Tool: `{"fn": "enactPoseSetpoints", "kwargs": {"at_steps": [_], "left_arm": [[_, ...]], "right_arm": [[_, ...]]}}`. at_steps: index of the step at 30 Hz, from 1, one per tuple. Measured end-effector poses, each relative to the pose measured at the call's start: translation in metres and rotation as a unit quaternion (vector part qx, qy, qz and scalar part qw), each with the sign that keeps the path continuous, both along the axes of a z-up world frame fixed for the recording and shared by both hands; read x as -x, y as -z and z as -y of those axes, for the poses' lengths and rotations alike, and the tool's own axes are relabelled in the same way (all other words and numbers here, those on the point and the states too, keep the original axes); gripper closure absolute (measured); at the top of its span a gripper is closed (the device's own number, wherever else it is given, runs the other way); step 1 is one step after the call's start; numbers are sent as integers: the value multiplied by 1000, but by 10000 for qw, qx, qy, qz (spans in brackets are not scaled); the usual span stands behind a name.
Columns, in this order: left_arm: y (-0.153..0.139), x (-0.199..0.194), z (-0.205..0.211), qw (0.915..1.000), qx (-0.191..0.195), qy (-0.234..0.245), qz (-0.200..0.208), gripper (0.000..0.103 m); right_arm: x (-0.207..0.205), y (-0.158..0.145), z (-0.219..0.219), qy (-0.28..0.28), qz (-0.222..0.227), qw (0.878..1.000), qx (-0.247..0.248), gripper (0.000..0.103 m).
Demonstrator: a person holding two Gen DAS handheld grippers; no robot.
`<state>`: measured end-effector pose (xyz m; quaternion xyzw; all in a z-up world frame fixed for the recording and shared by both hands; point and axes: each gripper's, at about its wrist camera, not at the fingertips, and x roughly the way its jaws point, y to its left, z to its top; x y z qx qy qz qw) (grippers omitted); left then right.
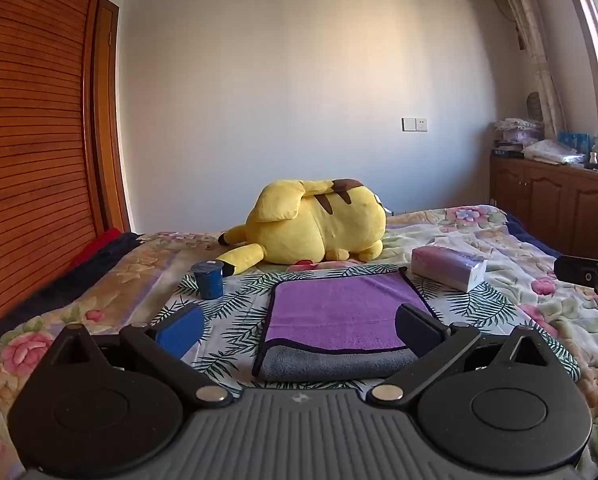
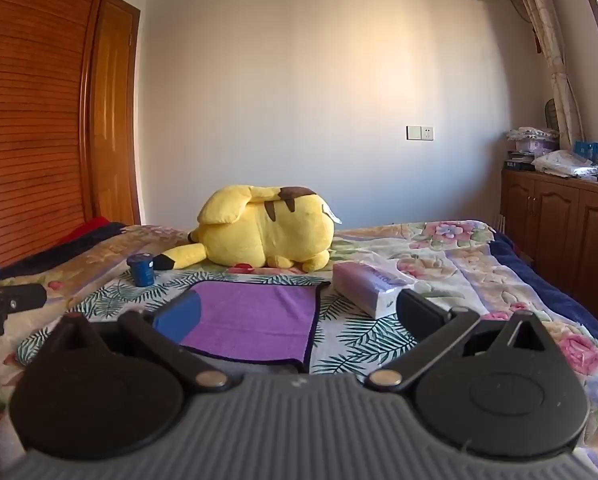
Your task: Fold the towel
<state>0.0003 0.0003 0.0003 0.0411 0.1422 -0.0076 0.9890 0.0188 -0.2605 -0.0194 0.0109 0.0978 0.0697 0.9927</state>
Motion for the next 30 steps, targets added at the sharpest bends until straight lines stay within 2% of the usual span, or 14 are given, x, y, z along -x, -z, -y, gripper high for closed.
{"fn": "enactPoseSetpoints", "kwargs": {"at_steps": [30], "left_arm": [[4,-2,-1,10000,-57,10,19,0]], "right_arm": [[0,0,-2,-4,-16,10000,47,0]]}}
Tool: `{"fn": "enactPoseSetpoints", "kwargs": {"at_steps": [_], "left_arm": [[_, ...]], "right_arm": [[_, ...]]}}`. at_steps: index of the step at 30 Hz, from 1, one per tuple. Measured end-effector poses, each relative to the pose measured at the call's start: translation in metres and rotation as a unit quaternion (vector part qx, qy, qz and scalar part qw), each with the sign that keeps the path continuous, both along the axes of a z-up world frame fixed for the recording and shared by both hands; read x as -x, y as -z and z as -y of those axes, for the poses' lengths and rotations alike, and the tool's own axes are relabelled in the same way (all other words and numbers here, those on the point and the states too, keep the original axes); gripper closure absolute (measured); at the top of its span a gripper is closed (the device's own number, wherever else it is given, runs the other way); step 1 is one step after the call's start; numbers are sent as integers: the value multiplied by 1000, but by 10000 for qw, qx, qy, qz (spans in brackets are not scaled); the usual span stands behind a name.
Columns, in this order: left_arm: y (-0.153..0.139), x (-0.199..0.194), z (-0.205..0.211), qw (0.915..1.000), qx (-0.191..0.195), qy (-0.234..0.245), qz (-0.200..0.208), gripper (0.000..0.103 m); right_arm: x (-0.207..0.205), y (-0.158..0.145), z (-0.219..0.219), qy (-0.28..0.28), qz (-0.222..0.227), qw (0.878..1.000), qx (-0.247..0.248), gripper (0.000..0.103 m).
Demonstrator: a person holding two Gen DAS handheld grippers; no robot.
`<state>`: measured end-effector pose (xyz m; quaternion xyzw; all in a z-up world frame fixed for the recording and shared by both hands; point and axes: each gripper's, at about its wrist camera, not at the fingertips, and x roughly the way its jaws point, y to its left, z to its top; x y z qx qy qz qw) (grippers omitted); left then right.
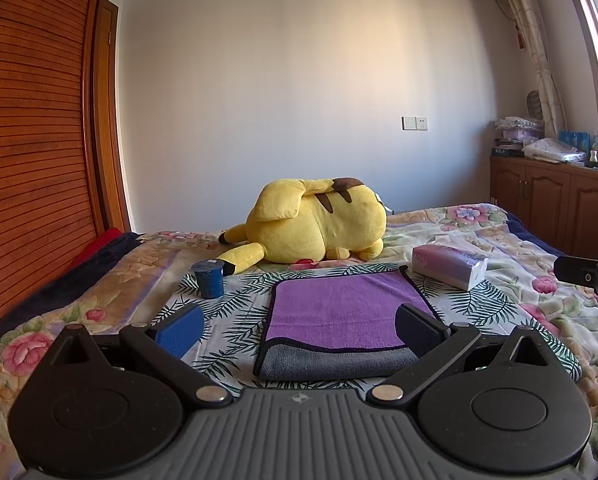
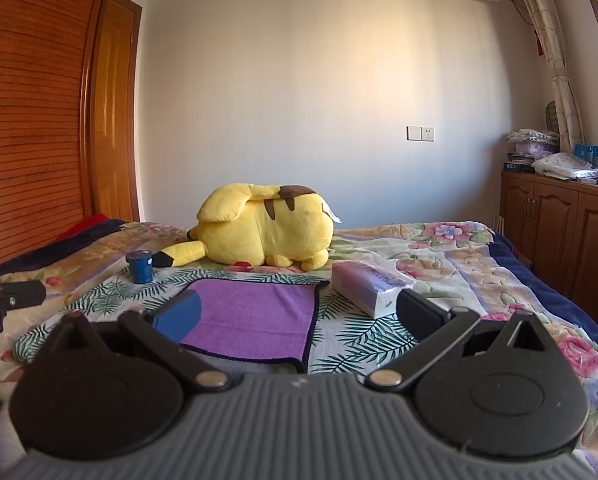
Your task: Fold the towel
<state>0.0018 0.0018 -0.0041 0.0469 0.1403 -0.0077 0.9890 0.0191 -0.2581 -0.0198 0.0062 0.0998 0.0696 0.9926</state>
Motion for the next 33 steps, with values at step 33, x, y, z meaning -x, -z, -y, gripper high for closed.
{"fn": "enactPoseSetpoints", "kwargs": {"at_steps": [33], "left_arm": [[-2,2,3,10000,-32,4,7,0]], "right_arm": [[0,0,2,-3,8,10000,-6,0]]}}
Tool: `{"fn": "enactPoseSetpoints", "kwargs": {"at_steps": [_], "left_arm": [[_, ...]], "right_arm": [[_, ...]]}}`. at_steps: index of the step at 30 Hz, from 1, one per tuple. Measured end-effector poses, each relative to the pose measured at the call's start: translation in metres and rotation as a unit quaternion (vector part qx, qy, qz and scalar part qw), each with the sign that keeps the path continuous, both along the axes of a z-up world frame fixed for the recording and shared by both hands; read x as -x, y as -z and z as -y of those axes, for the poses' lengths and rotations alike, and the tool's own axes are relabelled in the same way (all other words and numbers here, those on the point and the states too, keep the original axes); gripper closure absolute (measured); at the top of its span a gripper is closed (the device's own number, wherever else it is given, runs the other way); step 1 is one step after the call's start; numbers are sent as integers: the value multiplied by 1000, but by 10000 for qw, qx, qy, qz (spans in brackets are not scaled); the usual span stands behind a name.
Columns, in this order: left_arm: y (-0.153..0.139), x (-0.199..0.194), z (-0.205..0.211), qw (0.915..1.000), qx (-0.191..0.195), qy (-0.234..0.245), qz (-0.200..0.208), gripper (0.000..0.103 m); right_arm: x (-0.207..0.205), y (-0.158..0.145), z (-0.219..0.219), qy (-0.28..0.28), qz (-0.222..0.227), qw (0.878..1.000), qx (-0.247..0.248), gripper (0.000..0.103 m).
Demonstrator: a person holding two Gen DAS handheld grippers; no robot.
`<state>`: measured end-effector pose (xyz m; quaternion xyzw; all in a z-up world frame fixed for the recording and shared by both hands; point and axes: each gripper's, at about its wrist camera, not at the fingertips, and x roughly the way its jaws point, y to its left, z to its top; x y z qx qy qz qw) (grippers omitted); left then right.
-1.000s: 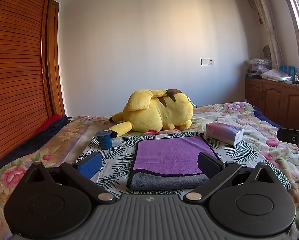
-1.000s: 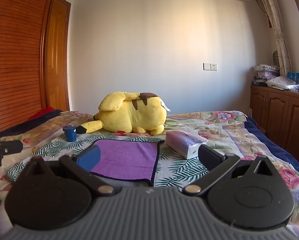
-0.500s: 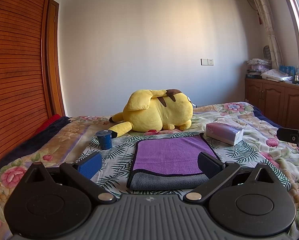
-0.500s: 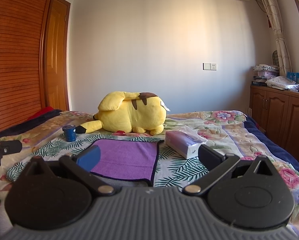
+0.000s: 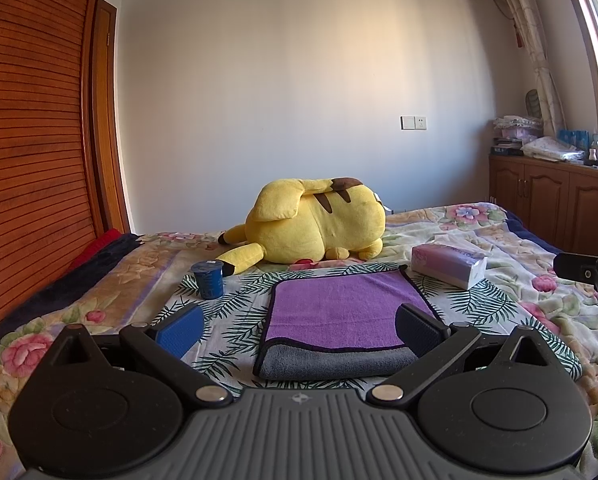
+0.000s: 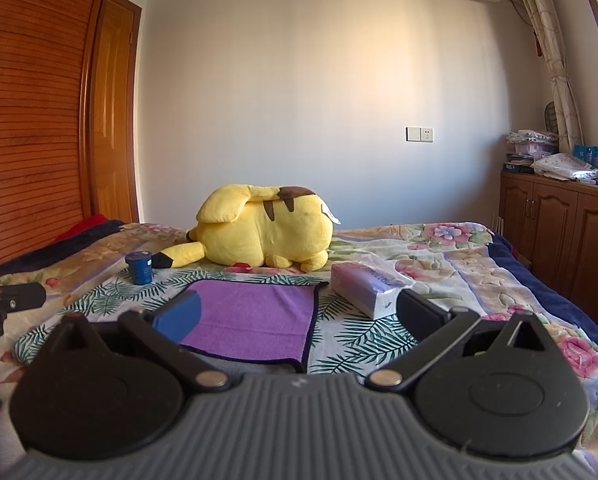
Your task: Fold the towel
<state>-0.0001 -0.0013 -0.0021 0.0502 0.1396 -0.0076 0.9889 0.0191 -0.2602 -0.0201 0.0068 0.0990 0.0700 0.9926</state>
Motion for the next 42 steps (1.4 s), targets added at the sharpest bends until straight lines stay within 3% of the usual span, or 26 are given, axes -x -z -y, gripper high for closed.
{"fn": "enactPoseSetpoints", "kwargs": {"at_steps": [18,42], "left_arm": [[2,0,0,10000,-7,4,-56,0],[9,-18,7,9987,-151,52,-492,0]], "right_arm": [[0,0,0,9,12,10000,-1,0],[-16,7,-11,-25,-253,9995,166,0]]}}
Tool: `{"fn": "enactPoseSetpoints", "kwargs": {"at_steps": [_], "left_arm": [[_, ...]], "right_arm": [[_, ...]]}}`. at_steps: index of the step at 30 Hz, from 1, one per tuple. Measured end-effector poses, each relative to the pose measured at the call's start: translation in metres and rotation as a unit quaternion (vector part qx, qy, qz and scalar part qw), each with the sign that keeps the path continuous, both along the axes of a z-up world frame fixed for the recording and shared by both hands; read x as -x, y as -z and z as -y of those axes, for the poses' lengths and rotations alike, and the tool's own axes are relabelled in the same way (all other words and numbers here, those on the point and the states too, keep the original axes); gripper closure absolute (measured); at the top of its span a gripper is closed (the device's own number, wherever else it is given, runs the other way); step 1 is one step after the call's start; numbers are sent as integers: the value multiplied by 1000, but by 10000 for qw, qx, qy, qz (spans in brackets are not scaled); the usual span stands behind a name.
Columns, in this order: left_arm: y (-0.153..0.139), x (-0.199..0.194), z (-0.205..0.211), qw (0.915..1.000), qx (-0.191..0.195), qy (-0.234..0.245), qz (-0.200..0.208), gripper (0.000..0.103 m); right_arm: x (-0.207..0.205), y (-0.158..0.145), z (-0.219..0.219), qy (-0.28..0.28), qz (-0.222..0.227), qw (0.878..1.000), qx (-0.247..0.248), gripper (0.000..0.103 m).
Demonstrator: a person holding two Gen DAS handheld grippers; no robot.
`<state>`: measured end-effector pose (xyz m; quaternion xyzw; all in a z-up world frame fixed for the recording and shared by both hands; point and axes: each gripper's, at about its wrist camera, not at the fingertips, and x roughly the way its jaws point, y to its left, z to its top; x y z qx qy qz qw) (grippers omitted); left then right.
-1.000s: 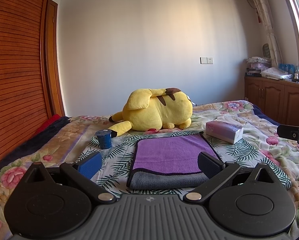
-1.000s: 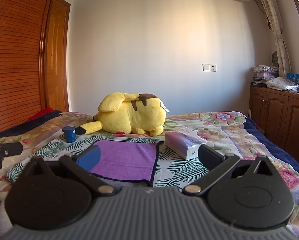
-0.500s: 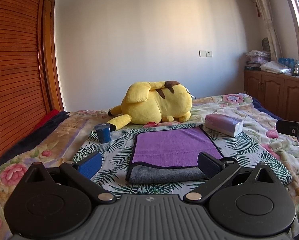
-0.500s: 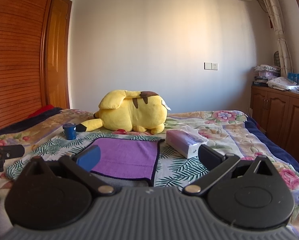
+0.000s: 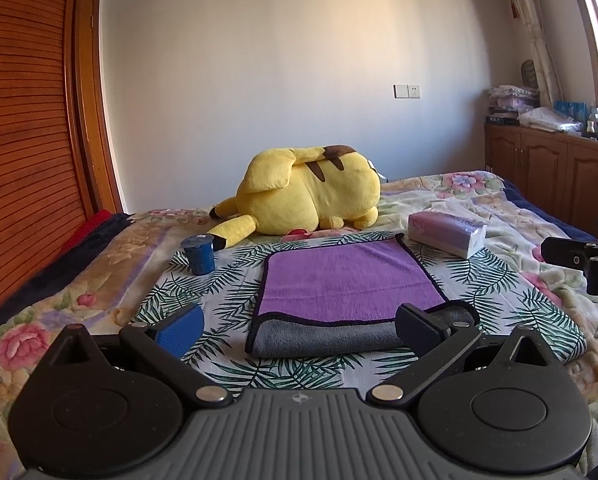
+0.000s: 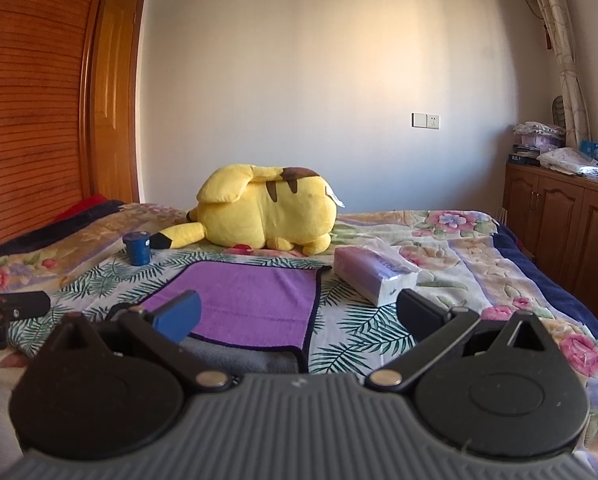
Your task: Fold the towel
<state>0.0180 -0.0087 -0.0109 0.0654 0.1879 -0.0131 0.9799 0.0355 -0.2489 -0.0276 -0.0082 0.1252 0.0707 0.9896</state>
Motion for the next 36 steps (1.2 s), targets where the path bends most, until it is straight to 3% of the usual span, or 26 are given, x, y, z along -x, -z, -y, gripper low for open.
{"fn": "enactPoseSetpoints", "kwargs": {"at_steps": [36], "left_arm": [[9,-70,-13,9988,-14,128,-481,0]], "right_arm": [[-52,19,-13,-302,-501,9982,112,0]]}}
